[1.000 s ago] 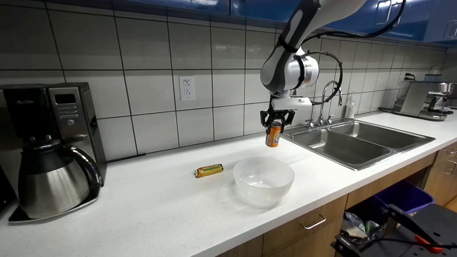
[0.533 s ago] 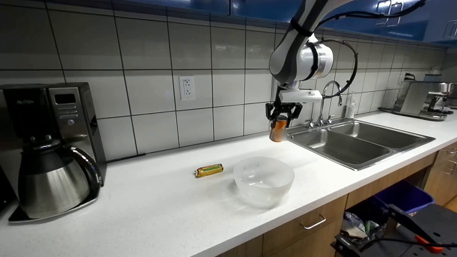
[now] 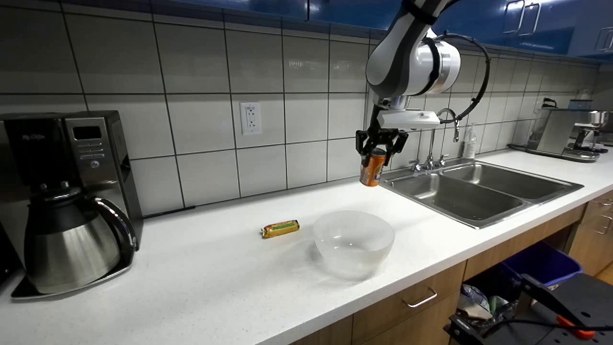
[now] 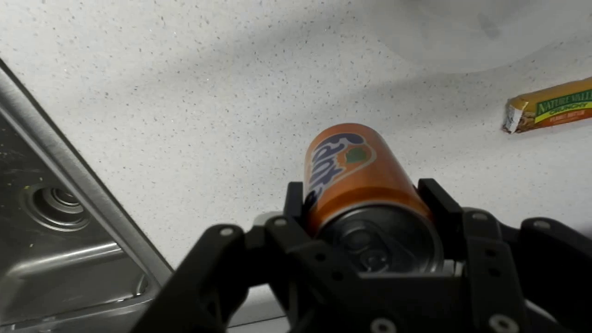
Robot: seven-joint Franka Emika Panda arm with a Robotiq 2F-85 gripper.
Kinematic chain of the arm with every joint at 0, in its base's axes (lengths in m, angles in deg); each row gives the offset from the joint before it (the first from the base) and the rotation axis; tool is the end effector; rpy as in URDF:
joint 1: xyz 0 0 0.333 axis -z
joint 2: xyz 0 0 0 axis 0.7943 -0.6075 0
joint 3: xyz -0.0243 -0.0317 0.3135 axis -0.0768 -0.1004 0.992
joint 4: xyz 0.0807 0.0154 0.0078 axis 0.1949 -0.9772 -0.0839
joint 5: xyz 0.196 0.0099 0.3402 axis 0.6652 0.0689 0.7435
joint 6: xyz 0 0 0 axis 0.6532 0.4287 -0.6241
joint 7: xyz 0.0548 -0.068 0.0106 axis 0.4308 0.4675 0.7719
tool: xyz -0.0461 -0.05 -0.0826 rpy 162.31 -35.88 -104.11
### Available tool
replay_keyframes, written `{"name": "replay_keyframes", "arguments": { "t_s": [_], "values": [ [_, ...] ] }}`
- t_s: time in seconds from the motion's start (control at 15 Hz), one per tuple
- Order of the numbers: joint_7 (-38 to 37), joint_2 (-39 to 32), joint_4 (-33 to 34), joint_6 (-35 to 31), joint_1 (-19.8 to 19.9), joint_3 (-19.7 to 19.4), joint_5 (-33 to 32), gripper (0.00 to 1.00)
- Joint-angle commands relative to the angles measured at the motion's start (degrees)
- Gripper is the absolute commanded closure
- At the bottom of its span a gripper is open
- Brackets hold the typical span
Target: Put the can into the bowl
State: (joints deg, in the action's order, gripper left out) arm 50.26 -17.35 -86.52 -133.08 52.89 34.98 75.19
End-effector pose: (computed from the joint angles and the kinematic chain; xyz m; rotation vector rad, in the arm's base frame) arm 0.5403 -0.0640 0.2906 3.0651 -0.3154 0.4360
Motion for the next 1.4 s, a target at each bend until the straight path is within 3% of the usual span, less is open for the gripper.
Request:
{"name": "replay_keyframes", "arguments": {
  "t_s": [0.0,0.47,1.07,1.33],
  "values": [
    [-4.3,4.5,-4.0,-0.1,-1.9,0.3,-4.5,0.62],
    [-12.5,6.1,-6.9,1.0,-5.8,1.9,-11.1,0.62],
    [-14.4,4.1,-8.7,4.7,-8.1,4.5,-12.4,0.62],
    [-15.1,0.0,-6.9,7.0,-8.4,4.5,-13.5,0.62]
  ]
}}
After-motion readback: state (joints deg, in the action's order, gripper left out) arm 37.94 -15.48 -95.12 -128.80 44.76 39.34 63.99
